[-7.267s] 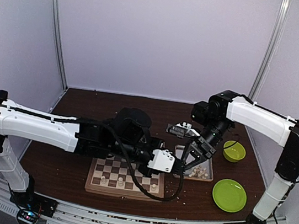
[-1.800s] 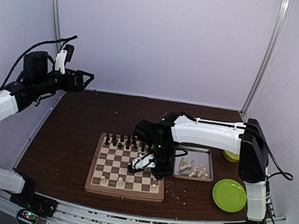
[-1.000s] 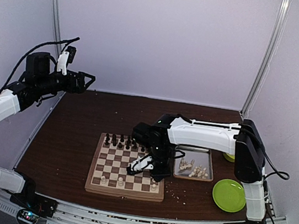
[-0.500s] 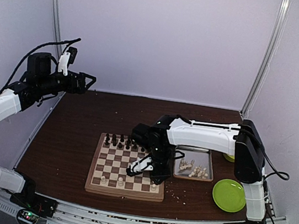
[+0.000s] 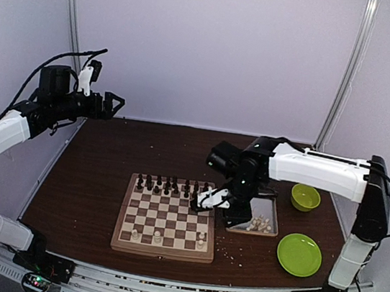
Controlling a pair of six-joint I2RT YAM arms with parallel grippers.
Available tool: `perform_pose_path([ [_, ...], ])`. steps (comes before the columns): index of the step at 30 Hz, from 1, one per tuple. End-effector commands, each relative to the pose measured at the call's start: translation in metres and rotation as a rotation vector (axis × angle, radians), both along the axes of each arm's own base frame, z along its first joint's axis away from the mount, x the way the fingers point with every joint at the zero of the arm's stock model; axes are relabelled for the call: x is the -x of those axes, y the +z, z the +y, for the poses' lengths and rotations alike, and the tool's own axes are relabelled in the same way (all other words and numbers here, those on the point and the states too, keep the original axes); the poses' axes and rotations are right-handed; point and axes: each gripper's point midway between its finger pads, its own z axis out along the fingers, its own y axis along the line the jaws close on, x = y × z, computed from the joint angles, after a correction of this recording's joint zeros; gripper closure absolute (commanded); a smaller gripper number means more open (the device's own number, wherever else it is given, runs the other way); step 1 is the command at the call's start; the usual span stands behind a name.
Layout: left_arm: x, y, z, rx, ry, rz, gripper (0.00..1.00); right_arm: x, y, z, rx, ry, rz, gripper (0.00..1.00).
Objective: Set up the chess pieces on the board
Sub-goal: Pick up the bishop from the storage box.
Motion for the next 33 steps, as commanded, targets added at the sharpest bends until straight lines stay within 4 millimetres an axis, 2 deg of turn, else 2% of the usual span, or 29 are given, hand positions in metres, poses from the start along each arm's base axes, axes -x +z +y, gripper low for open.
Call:
perform_pose_path([
  [1, 0.004, 0.019, -0.006, 0.000, -0.045, -0.063, 0.02, -0.039, 0.021, -0.020, -0.144, -0.158, -0.046, 0.61],
  [5, 0.007, 0.016, -0.006, -0.058, -0.009, -0.089, 0.02, -0.080, 0.021, -0.047, -0.223, -0.351, -0.053, 0.65],
  [8, 0.018, 0.032, -0.011, -0.168, 0.063, -0.165, 0.02, -0.101, 0.011, -0.066, -0.221, -0.436, -0.097, 0.66],
  [11, 0.027, 0.056, -0.015, -0.220, 0.141, -0.270, 0.02, -0.105, -0.004, -0.077, -0.191, -0.474, -0.086, 0.67],
  [13, 0.025, 0.067, -0.013, -0.238, 0.185, -0.301, 0.02, -0.102, -0.013, -0.082, -0.174, -0.475, -0.068, 0.67],
  [14, 0.019, 0.064, -0.010, -0.262, 0.210, -0.303, 0.02, -0.100, -0.019, -0.084, -0.162, -0.472, -0.062, 0.67],
  [17, -0.001, 0.040, -0.004, -0.311, 0.293, -0.206, 0.02, -0.097, -0.030, -0.088, -0.137, -0.472, -0.044, 0.66],
  [20, -0.011, 0.011, -0.032, -0.359, 0.153, -0.178, 0.02, -0.098, -0.039, -0.093, -0.107, -0.480, -0.039, 0.66],
  [22, -0.009, -0.005, -0.054, -0.331, 0.039, -0.160, 0.08, -0.098, -0.045, -0.096, -0.086, -0.483, -0.037, 0.66],
  [24, 0.001, -0.016, -0.075, -0.328, -0.103, -0.151, 0.22, -0.096, -0.048, -0.097, -0.077, -0.481, -0.025, 0.67],
  [28, 0.007, -0.023, -0.081, -0.320, -0.151, -0.137, 0.32, -0.095, -0.052, -0.097, -0.071, -0.485, -0.004, 0.70],
  [33, 0.012, -0.032, -0.090, -0.313, -0.214, -0.117, 0.39, -0.094, -0.061, -0.098, -0.043, -0.489, 0.022, 0.78],
])
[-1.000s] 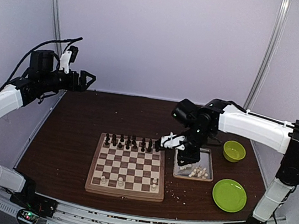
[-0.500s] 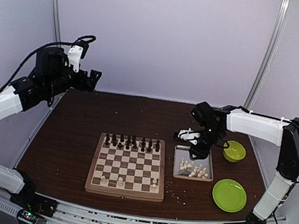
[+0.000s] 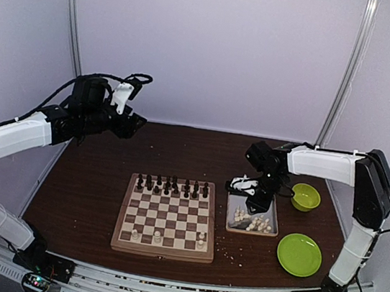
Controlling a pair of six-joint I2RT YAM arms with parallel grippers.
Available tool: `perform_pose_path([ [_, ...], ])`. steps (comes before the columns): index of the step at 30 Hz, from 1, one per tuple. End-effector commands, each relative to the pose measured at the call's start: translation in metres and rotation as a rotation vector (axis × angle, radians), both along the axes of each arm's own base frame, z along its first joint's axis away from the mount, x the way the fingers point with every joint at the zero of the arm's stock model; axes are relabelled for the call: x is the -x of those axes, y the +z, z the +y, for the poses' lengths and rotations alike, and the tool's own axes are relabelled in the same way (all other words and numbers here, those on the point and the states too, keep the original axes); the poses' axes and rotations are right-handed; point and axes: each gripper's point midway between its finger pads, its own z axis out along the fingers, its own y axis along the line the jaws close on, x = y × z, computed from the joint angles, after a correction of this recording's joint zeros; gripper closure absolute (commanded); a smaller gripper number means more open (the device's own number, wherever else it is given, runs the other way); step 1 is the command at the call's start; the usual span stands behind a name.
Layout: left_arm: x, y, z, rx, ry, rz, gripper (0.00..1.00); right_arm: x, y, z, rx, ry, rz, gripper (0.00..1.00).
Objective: Set up the chess pieces on the board
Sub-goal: Pick up the bishop from the storage box.
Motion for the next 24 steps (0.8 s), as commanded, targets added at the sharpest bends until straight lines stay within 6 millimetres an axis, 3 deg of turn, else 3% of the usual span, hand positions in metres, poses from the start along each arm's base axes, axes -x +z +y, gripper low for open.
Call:
perform_pose_path([
  [1, 0.011, 0.006, -0.017, 0.034, -0.114, -0.014, 0.41, -0.001, -0.011, -0.005, 0.029, -0.019, 0.034, 0.81],
  [6, 0.014, -0.001, -0.033, 0.069, -0.186, 0.024, 0.47, -0.002, -0.013, -0.007, 0.017, -0.039, 0.064, 0.92],
  [10, 0.021, -0.004, -0.054, 0.067, -0.236, 0.036, 0.52, -0.007, -0.001, -0.014, -0.020, -0.081, 0.071, 1.00],
  [17, 0.069, -0.017, -0.135, 0.054, -0.415, -0.022, 0.50, -0.009, 0.051, -0.012, -0.247, -0.133, 0.079, 1.00],
  [24, 0.096, -0.051, -0.220, 0.237, -0.493, 0.058, 0.49, -0.007, 0.065, -0.008, -0.302, -0.135, 0.088, 1.00],
])
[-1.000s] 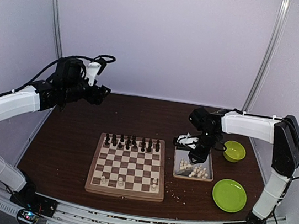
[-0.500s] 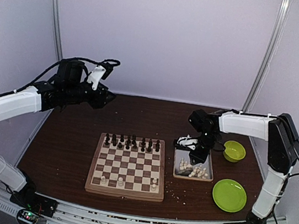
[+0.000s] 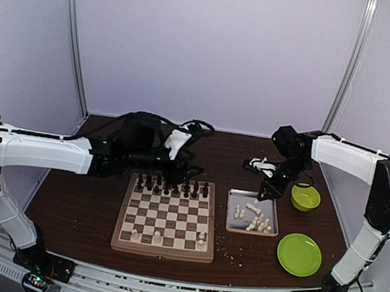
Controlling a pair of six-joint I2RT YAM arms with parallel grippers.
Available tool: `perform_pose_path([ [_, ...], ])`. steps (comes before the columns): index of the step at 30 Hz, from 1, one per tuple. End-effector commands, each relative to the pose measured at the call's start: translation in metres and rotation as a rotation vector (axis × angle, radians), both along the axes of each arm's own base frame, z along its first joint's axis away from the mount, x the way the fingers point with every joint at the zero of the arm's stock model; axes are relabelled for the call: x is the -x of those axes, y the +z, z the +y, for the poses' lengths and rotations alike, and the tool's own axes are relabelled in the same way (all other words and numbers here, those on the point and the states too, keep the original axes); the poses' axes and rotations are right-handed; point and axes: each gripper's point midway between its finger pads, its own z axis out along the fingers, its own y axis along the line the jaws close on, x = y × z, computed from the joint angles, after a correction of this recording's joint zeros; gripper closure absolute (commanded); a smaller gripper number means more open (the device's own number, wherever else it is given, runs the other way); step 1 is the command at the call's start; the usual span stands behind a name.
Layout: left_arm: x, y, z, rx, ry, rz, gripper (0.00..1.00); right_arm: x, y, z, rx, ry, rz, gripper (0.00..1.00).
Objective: Set up the chess pieces on the board
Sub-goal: Pick up the bishop from the storage box, then place the bishop on f1.
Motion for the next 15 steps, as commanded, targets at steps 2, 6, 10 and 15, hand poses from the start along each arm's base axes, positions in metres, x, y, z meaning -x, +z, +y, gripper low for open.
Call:
perform_pose_path([
  [2, 0.008, -0.003, -0.064, 0.199, -0.010, 0.049, 0.49, 0.007, 0.019, 0.012, -0.088, 0.003, 0.021, 1.00],
  [6, 0.018, -0.013, -0.100, 0.243, -0.051, 0.048, 0.49, 0.007, 0.029, 0.015, -0.116, 0.000, 0.010, 1.00],
  [10, 0.020, -0.013, -0.107, 0.329, -0.068, 0.040, 0.49, 0.014, 0.047, 0.023, -0.189, 0.023, -0.002, 1.00],
  [15, 0.030, -0.002, -0.106, 0.381, -0.125, 0.025, 0.50, 0.027, 0.069, 0.035, -0.291, 0.069, -0.001, 1.00],
])
